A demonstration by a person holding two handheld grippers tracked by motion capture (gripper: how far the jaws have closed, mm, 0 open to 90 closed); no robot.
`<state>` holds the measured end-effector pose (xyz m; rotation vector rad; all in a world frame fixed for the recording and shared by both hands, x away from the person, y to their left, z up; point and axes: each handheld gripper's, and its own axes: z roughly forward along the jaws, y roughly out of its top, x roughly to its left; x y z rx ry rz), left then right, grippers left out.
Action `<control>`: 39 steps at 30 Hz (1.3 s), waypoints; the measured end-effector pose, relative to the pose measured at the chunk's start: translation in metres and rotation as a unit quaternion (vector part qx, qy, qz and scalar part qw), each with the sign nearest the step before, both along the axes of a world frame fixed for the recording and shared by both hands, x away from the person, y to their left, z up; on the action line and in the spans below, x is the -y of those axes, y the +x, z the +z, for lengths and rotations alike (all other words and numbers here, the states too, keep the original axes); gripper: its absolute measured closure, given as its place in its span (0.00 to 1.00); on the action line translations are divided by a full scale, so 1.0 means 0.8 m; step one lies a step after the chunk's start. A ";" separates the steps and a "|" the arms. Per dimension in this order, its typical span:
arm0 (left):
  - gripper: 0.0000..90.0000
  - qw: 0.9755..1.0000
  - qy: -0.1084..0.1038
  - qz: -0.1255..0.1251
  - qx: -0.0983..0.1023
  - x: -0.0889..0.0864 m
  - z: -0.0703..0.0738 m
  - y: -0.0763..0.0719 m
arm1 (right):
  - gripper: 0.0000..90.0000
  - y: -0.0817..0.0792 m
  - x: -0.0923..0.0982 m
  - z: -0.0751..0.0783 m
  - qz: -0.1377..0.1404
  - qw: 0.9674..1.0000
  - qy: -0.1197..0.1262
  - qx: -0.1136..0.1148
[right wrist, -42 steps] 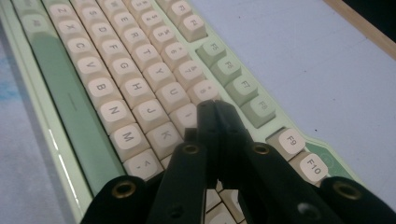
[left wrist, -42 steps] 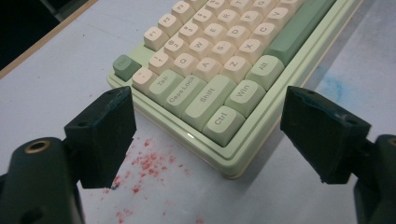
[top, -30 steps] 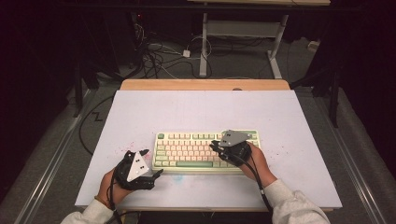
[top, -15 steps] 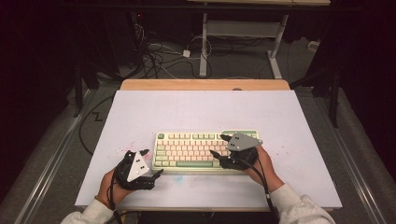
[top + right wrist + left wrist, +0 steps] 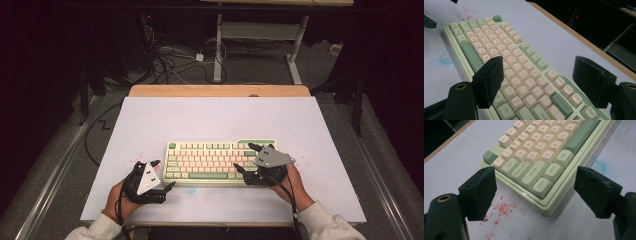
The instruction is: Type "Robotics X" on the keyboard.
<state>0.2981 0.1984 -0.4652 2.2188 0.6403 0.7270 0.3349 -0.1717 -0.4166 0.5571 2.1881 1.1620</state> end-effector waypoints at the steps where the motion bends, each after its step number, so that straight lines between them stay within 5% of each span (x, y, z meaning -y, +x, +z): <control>1: 0.20 1.000 0.000 0.000 0.000 0.000 0.000 0.000 | 0.29 -0.001 0.002 0.000 0.000 1.000 0.000 0.001; 13: 0.20 1.000 -0.003 -0.001 0.001 0.000 0.001 0.000 | 0.29 -0.014 0.029 -0.002 -0.017 1.000 -0.001 0.013; 26: 0.20 1.000 -0.029 0.005 -0.004 0.000 0.005 0.001 | 0.29 -0.027 0.062 -0.008 -0.035 0.999 -0.004 0.013; 30: 0.32 0.999 -0.043 0.010 -0.010 0.002 0.007 0.004 | 0.29 -0.031 0.069 -0.010 -0.037 0.999 -0.006 0.012; 39: 0.81 0.998 -0.051 -0.006 -0.048 0.018 0.015 0.025 | 0.29 -0.037 0.075 -0.017 -0.039 0.999 -0.013 0.008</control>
